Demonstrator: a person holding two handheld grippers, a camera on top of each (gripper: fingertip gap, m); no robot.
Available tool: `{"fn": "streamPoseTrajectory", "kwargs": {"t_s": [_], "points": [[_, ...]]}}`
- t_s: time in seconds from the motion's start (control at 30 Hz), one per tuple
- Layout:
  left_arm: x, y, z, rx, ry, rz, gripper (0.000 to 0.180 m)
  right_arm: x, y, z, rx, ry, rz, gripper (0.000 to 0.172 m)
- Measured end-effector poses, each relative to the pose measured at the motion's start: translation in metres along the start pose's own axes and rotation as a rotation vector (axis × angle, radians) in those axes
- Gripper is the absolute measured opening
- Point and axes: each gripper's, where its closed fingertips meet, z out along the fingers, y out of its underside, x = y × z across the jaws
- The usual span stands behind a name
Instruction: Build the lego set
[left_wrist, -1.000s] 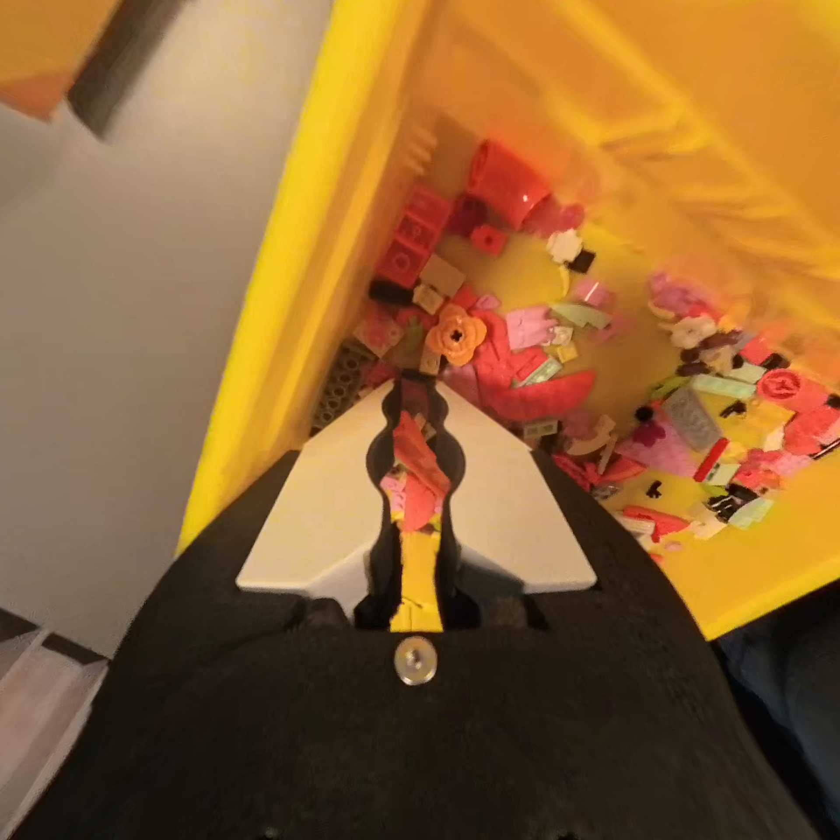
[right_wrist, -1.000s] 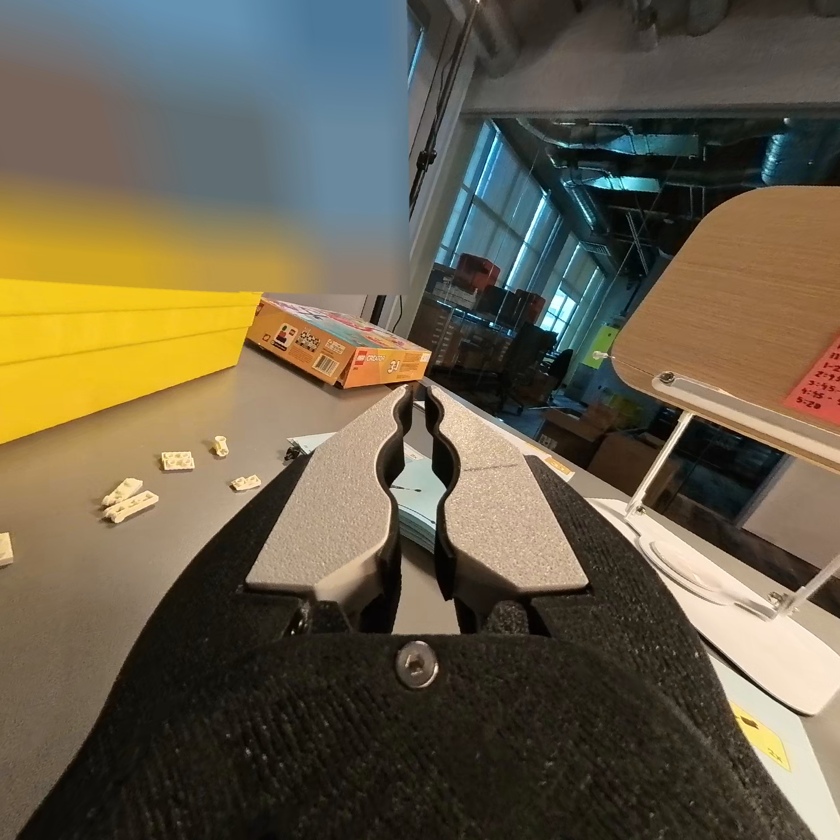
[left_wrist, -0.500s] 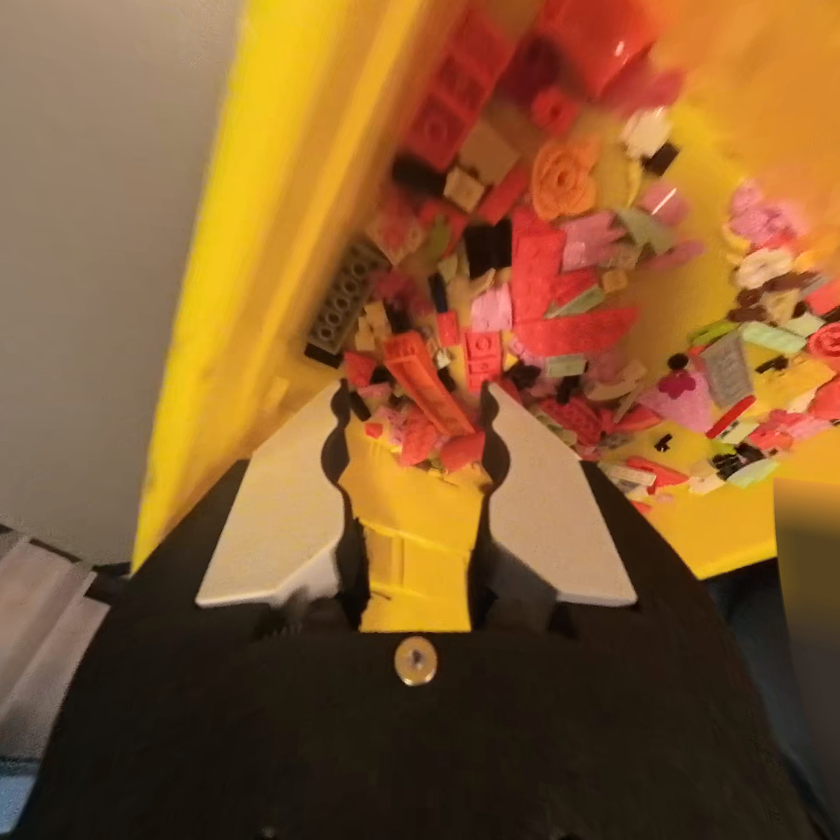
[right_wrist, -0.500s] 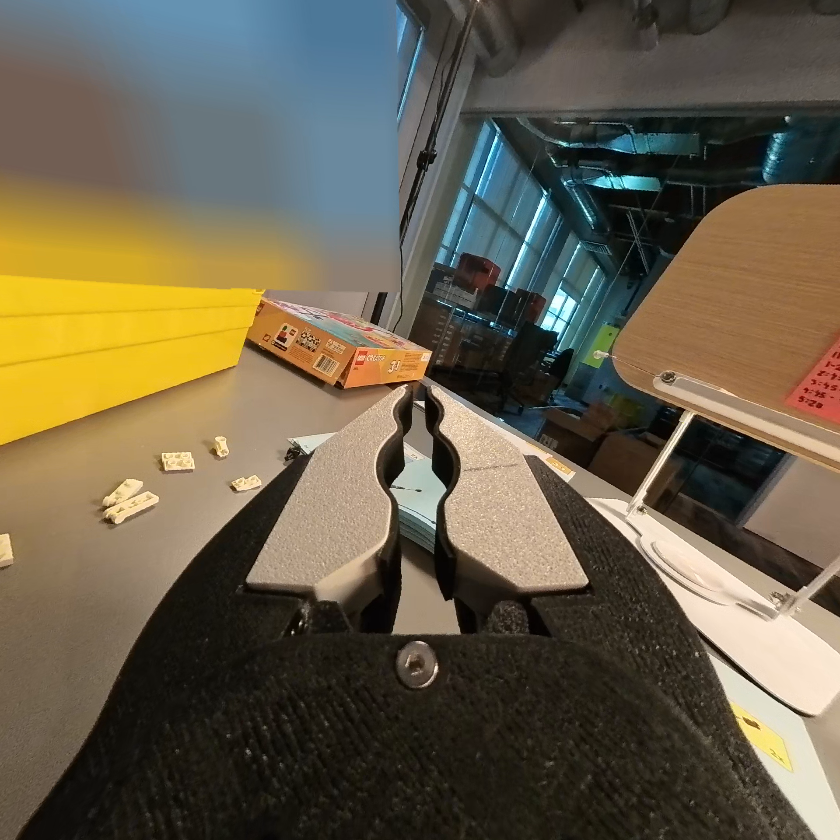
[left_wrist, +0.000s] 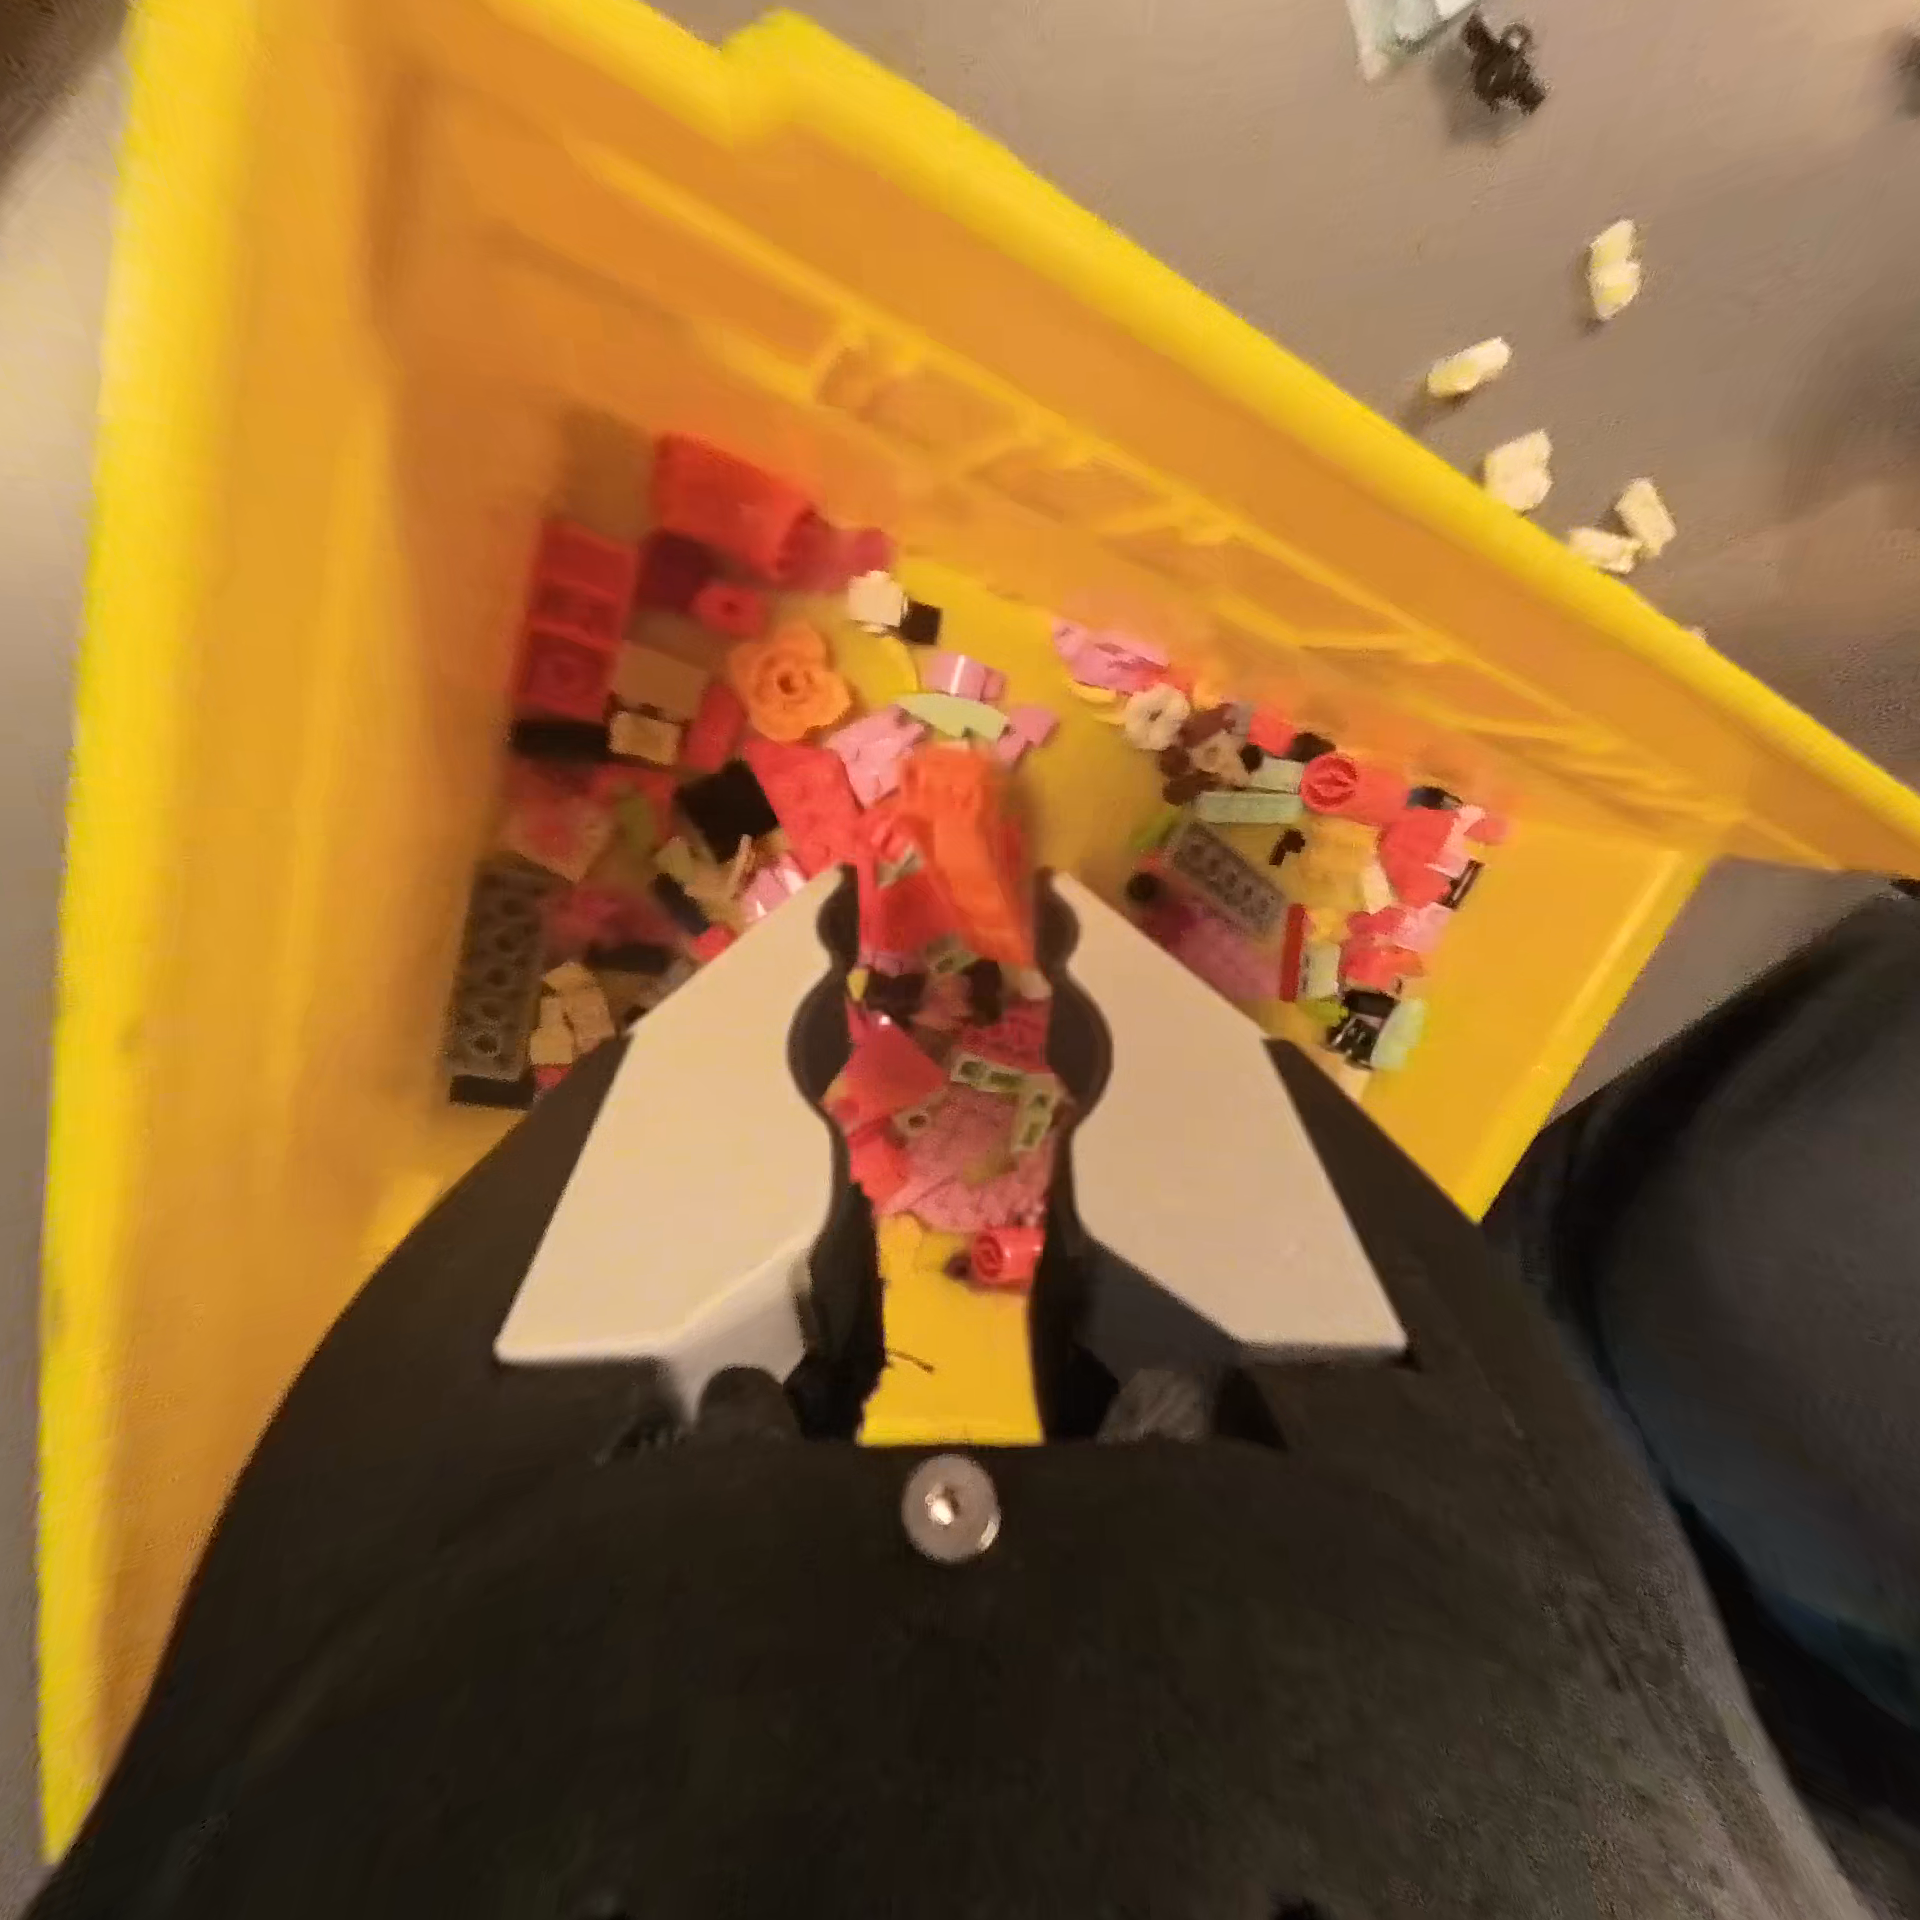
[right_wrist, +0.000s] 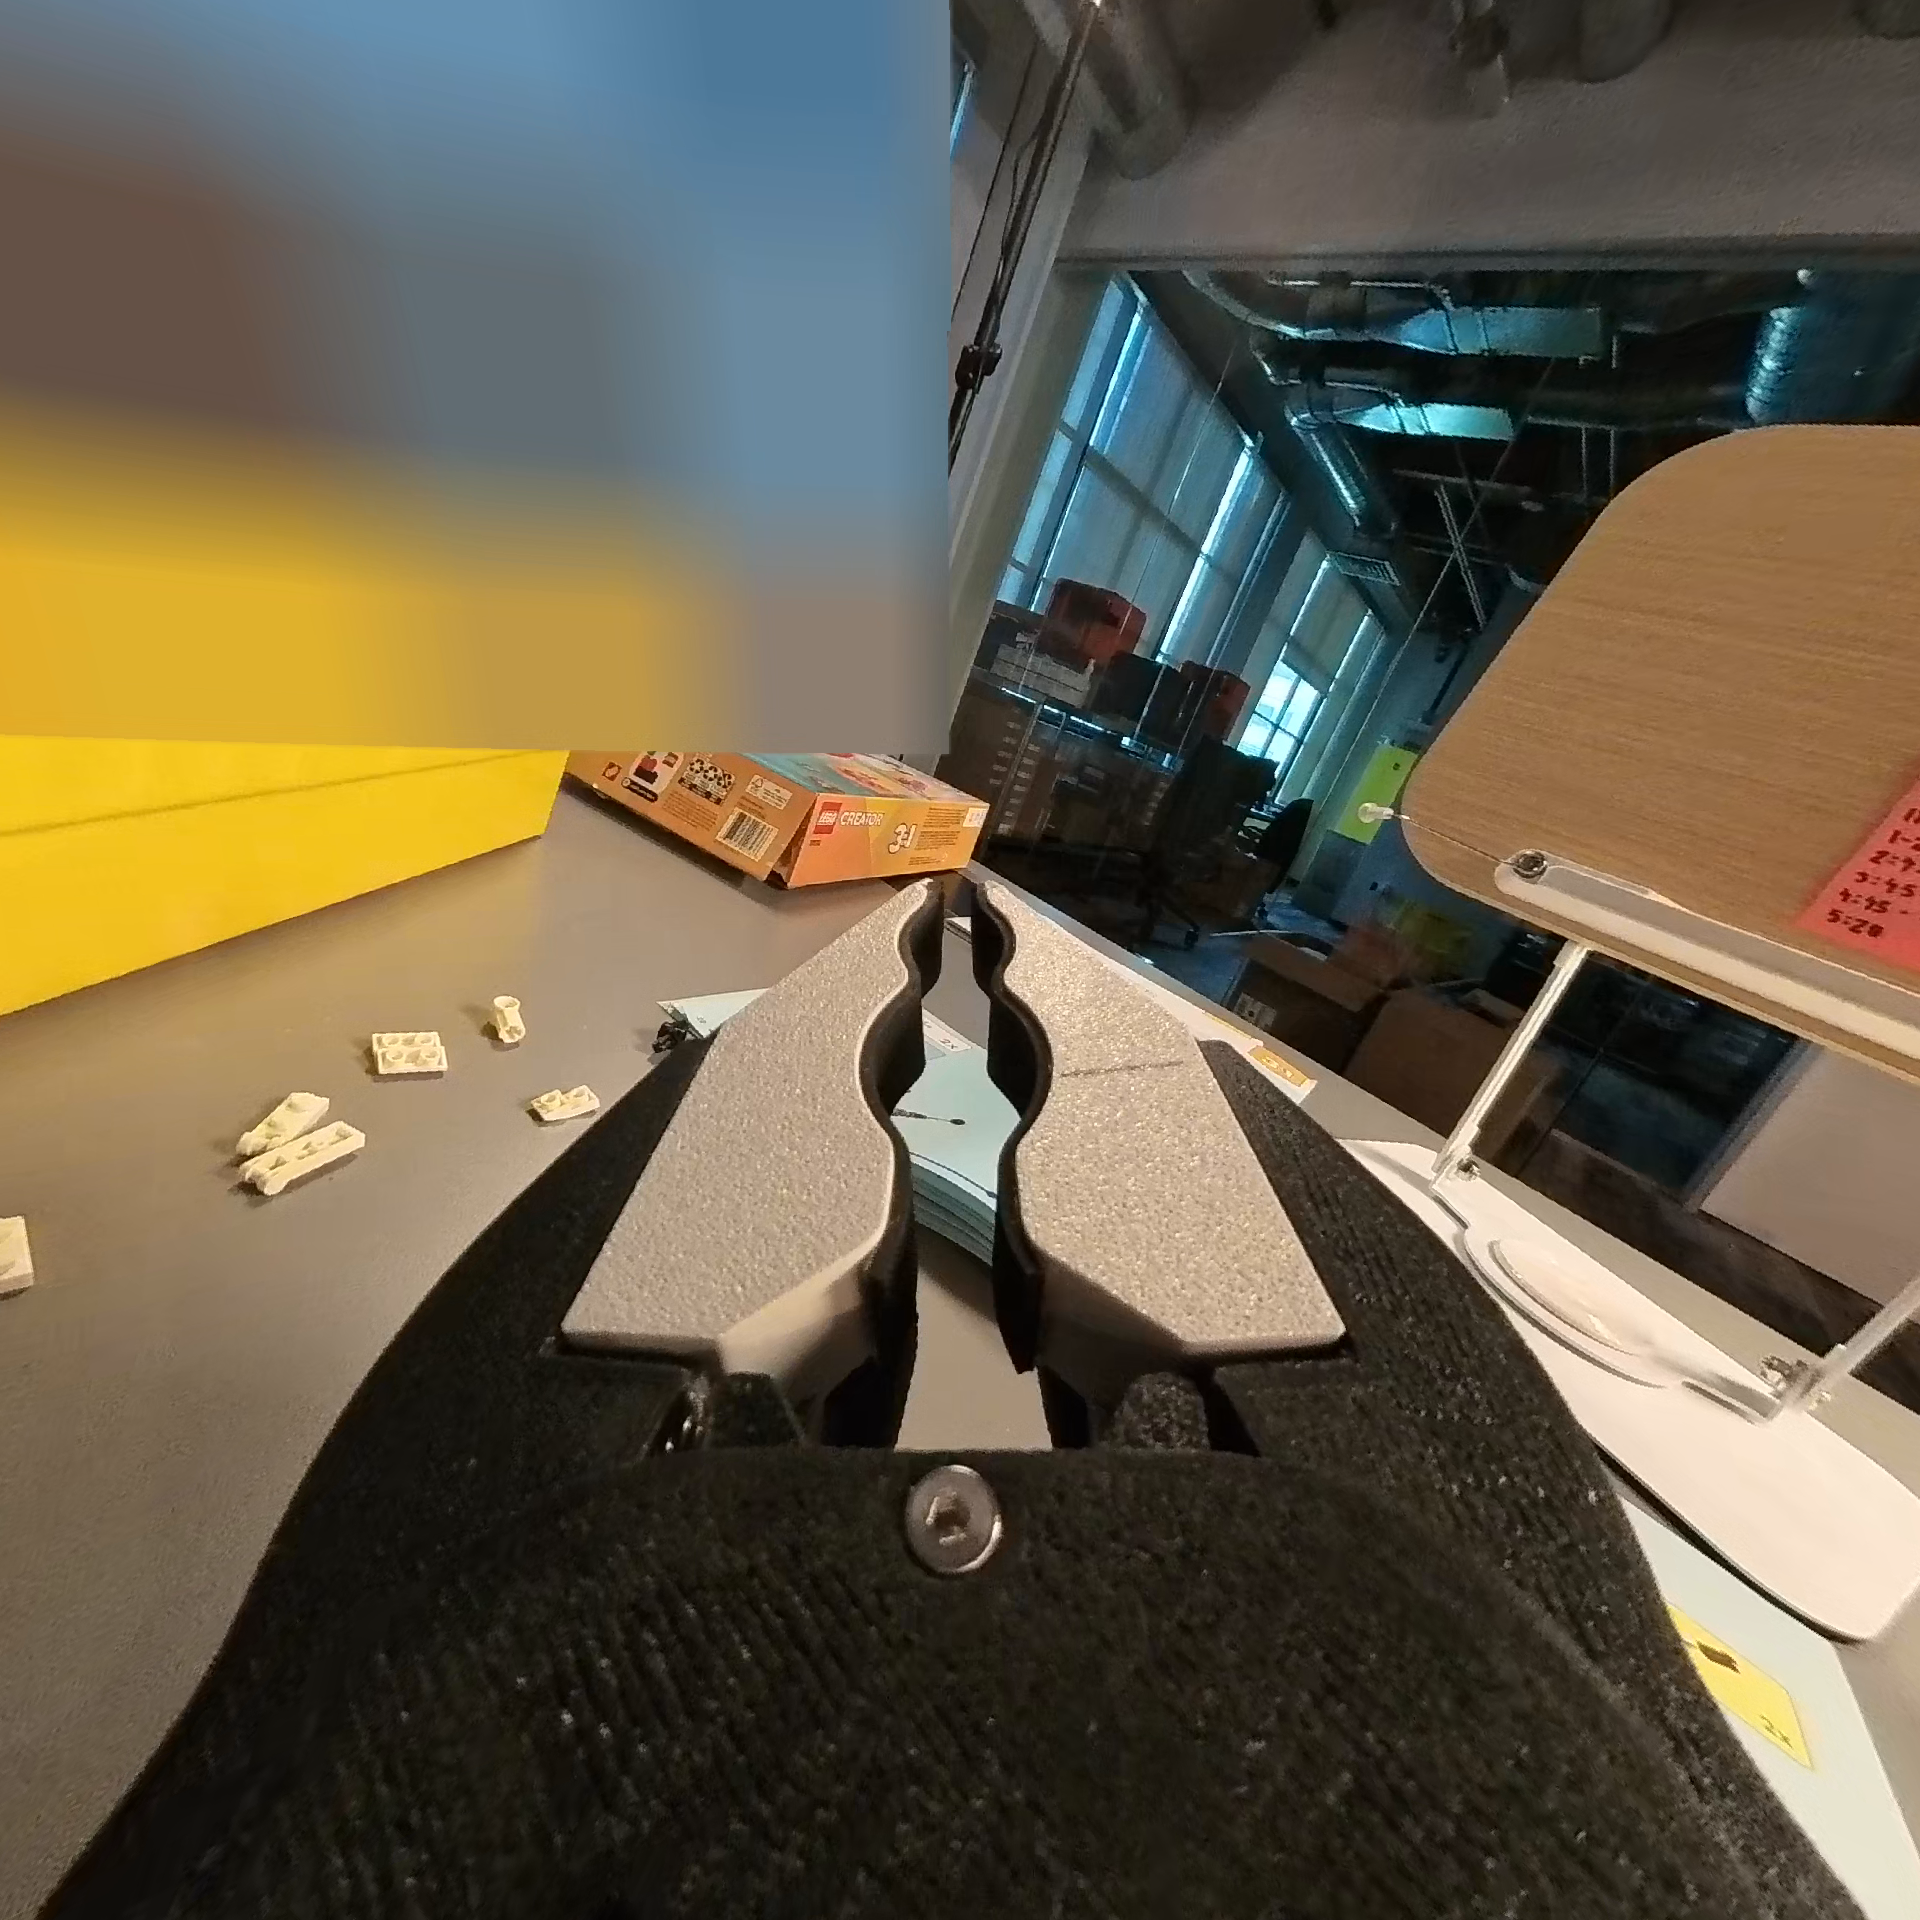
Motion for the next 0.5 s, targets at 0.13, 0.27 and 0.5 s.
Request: {"fn": "streamPoseTrajectory", "kwargs": {"t_s": [0.13, 0.27, 0.5], "points": [[-0.022, 0.015, 0.0, -0.071, -0.125, -0.023, 0.045, 0.0, 0.0, 0.0, 0.0, -0.001, -0.001, 0.003], [-0.059, 0.034, -0.011, -0.128, -0.298, -0.099, 0.04, 0.0, 0.0, 0.0, 0.0, -0.001, -0.001, 0.003], [-0.06, 0.053, -0.01, -0.213, -0.264, -0.114, 0.033, -0.001, 0.0, 0.0, 0.0, -0.004, -0.002, 0.003]]}}
